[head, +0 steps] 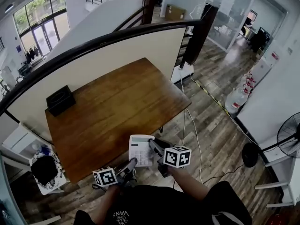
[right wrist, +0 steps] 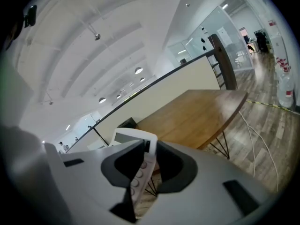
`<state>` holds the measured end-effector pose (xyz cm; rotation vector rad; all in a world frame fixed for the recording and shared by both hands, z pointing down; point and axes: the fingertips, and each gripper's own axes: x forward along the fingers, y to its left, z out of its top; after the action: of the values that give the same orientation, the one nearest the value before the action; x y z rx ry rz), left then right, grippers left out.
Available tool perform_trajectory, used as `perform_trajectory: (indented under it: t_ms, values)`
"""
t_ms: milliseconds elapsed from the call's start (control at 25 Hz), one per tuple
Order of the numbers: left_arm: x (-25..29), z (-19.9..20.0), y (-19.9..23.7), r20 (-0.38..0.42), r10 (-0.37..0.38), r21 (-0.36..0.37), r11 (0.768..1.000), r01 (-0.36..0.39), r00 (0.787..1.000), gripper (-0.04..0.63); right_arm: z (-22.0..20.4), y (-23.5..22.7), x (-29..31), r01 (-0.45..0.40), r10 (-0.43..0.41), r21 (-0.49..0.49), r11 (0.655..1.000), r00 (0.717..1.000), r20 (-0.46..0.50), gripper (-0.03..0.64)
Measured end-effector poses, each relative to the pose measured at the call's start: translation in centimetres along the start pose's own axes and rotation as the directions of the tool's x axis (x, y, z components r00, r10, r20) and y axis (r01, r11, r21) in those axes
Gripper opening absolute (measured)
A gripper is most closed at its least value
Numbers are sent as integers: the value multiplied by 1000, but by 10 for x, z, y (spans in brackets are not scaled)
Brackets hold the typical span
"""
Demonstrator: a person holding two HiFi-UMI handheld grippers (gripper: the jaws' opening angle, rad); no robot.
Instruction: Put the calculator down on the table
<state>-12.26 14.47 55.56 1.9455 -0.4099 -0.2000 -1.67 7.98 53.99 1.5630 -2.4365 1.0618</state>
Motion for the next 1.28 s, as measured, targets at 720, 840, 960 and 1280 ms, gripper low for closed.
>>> perform_trajectory:
  t_ms: [720, 840, 960, 1280]
  values:
    - [38, 112, 59, -116, -36, -26, 999, 34, 993, 58, 61, -30, 102, 98, -100, 55, 994, 994, 36, 64]
    - [43, 119, 64, -114, -29, -38, 999, 25, 993, 58, 63, -35, 113, 98, -100, 57, 994, 995, 20, 64]
    - [48, 127, 74, -103, -8, -46, 999, 3, 995, 58, 66, -42, 126, 89, -89, 59, 994, 996, -1, 64]
    - [88, 151, 101, -31, 42, -82, 996, -45, 999, 58, 95, -77, 169, 34, -32, 19, 999, 997, -74, 64]
